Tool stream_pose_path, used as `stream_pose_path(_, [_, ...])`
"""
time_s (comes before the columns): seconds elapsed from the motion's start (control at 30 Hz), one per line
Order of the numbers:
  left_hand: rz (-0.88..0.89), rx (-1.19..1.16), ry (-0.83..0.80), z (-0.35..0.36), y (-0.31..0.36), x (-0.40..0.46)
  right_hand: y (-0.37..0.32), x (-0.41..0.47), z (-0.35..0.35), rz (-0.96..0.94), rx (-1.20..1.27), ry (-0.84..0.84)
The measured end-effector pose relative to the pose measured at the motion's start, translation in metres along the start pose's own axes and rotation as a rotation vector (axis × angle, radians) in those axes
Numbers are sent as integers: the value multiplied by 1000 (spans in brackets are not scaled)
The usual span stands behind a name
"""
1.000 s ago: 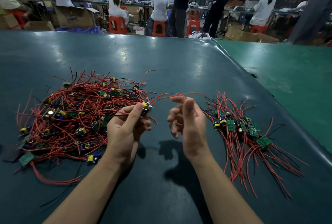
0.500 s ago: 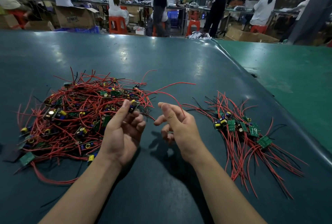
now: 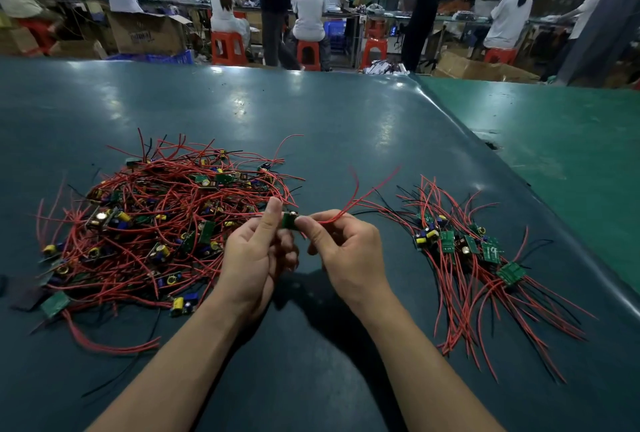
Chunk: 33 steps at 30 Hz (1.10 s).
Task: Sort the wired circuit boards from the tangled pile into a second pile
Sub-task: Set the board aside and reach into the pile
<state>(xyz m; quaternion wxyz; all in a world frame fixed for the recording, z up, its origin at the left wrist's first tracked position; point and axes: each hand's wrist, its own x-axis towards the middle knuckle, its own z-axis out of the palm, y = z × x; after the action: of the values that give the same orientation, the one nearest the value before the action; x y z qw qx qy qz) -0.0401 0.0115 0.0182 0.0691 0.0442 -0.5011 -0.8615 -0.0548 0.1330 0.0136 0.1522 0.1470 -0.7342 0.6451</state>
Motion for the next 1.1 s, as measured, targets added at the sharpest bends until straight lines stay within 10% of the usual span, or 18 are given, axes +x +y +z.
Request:
stream_pose_path(0.3, [121,70,-5,-2,-1,-1,1,-2,2,167,125,-188])
stream_pose_path(0.5, [212,272,-98,-1,-5,-6,-6,8,-7,203,303,303])
stream_pose_path(0.63, [474,691,-98,-5,-13,-12,-2,18,-24,526,779,648])
stream_pose_path(0.87, [1047,1281,144,-15,-7,-7,-2,17,-15,579,831,487])
stream_pose_path(0.97, [767,1541,445,-25,-4,-1,-4,16,-17,562,810,480])
stream_pose_path(1.1, [355,1825,386,-32,-5,5,-3,17,-21,612,861,483])
